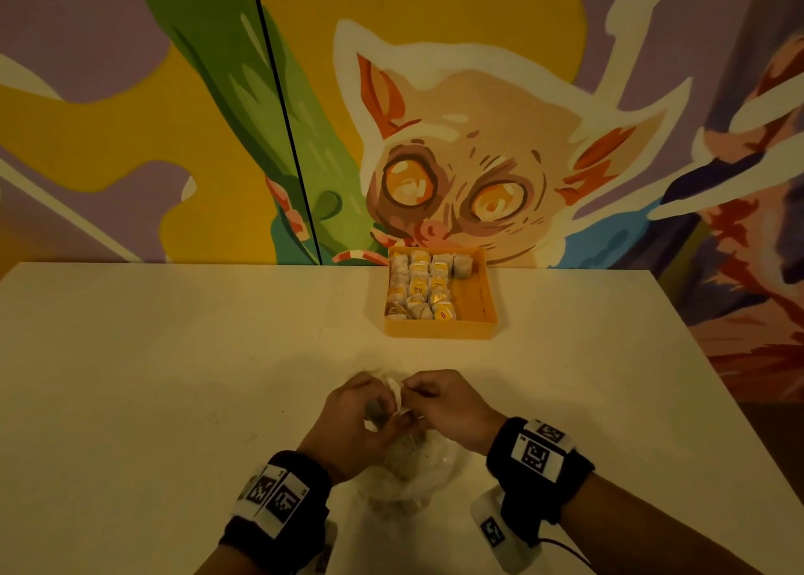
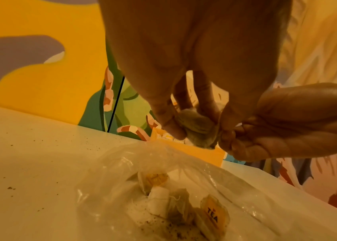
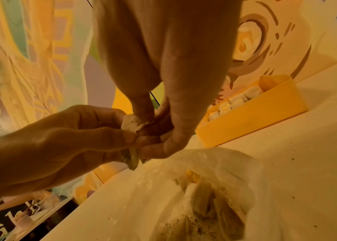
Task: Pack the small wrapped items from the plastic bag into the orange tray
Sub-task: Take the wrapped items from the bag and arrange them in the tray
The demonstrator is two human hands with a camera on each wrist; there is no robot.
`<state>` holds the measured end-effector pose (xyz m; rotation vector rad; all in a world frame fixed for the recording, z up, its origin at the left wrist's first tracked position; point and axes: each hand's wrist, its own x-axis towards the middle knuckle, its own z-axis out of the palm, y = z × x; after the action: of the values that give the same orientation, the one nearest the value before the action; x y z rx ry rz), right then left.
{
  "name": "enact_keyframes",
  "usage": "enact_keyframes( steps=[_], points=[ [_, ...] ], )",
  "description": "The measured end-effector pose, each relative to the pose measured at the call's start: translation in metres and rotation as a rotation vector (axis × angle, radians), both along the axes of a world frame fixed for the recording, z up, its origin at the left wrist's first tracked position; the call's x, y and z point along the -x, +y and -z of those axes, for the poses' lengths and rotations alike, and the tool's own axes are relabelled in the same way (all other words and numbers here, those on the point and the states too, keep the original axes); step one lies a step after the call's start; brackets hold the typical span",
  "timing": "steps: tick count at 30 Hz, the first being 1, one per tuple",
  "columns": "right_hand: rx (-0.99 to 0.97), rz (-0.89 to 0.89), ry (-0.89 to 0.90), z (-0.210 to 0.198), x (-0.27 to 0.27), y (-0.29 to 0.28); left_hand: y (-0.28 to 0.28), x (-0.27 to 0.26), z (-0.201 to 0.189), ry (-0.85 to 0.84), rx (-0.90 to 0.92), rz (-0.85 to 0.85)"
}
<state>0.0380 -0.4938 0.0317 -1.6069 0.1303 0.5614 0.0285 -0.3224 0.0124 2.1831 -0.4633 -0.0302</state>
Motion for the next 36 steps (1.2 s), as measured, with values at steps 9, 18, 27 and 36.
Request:
enact_keyframes(
  steps=[9, 18, 27, 36],
  points=[
    [-0.093, -0.045, 0.028, 0.0, 0.001, -0.005, -0.001, 0.004, -0.009, 0.125, 0.144, 0.019],
    [0.015, -0.208, -0.024, -0.01, -0.005, -0.018, 0.007, -0.003, -0.015, 0.502, 0.308, -0.067],
    [-0.014, 0.005, -0.175, -0.021, -0.014, -0.02, 0.001, -0.008, -0.02, 0.498, 0.395, -0.046],
    [-0.084, 0.138, -0.232, -0.027, -0.02, -0.016, -0.005, -0.012, -0.031, 0.541, 0.425, -0.001]
  ],
)
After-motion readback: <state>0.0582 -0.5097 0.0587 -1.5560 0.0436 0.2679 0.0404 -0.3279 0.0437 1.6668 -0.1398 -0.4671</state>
